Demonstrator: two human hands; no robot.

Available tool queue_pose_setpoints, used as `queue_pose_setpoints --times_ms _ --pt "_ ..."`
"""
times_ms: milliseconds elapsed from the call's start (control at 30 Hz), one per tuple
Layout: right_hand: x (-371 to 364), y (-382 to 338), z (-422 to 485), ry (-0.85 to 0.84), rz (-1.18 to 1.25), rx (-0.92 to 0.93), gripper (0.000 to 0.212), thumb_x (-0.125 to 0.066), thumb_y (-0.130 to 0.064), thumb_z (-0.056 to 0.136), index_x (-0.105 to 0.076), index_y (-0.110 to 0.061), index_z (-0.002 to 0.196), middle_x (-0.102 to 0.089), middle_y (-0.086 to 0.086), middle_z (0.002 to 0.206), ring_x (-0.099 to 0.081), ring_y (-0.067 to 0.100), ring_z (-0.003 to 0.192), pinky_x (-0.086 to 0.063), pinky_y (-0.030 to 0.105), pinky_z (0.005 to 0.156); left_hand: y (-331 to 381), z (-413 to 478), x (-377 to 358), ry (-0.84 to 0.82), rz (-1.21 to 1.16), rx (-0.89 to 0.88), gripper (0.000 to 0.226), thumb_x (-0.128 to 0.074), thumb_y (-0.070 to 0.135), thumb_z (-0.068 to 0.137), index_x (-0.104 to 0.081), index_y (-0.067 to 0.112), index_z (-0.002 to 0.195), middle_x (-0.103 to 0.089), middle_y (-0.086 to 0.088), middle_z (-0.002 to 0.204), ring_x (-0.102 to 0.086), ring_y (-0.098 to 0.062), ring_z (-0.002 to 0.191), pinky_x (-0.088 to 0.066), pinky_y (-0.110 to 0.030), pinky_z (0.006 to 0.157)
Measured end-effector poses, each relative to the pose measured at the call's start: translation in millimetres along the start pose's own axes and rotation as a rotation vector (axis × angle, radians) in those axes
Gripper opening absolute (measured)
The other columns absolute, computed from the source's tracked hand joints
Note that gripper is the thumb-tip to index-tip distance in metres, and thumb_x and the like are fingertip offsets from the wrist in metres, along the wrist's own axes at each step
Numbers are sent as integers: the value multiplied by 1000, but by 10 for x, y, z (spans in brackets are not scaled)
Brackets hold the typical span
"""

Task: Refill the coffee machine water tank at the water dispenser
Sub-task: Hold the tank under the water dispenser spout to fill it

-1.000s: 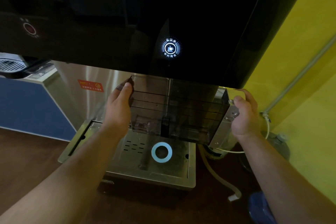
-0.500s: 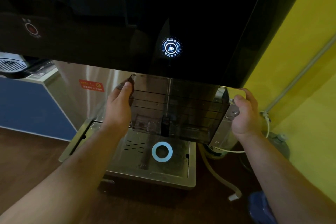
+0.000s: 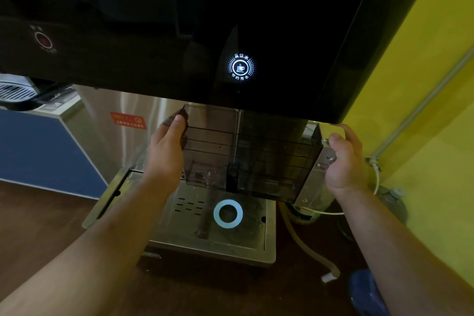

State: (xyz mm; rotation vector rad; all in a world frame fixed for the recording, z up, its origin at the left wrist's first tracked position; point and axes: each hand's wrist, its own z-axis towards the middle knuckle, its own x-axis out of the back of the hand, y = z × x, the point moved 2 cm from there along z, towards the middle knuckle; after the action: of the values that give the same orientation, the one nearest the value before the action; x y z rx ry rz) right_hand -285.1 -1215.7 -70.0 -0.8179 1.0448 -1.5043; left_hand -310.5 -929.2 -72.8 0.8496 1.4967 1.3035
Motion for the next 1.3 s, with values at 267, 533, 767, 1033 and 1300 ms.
queue_pose_setpoints --times_ms 267,533,767,1033,1300 --pt "-2 -2 -4 29 9 -15 20 -47 -29 75 -63 -36 64 -54 -15 55 -47 10 57 -37 22 55 -37 39 20 -4 14 3 22 -40 25 106 -59 25 95 -72 16 66 -67 9 64 -49 -8 58" --pt "-36 -89 -34 21 -15 -30 22 -48 -31 74 -68 -39 70 -56 -17 57 -48 10 62 -37 28 62 -34 32 34 14 35 4 20 -41 30 105 -60 29 99 -73 13 79 -69 5 77 -49 -10 66" --pt "-40 -157 -89 100 3 -96 26 -43 -23 76 -50 -3 91 -48 -4 71 -49 5 64 -38 24 65 -48 47 38 28 44 3 17 -42 34 105 -59 31 103 -68 6 99 -64 -10 103 -47 -21 86" --pt "-32 -196 -67 59 -29 -83 18 -49 -30 73 -66 -34 70 -51 -11 62 -47 13 63 -37 30 64 2 14 -16 -2 31 -13 25 -37 24 107 -58 24 95 -72 21 65 -68 9 65 -49 -7 57" --pt "-63 -238 -100 118 -5 -103 37 -43 -24 75 -55 0 101 -56 12 82 -47 35 79 -40 7 57 4 18 2 14 47 11 19 -41 31 105 -59 31 100 -68 7 98 -64 -6 97 -46 -19 82"
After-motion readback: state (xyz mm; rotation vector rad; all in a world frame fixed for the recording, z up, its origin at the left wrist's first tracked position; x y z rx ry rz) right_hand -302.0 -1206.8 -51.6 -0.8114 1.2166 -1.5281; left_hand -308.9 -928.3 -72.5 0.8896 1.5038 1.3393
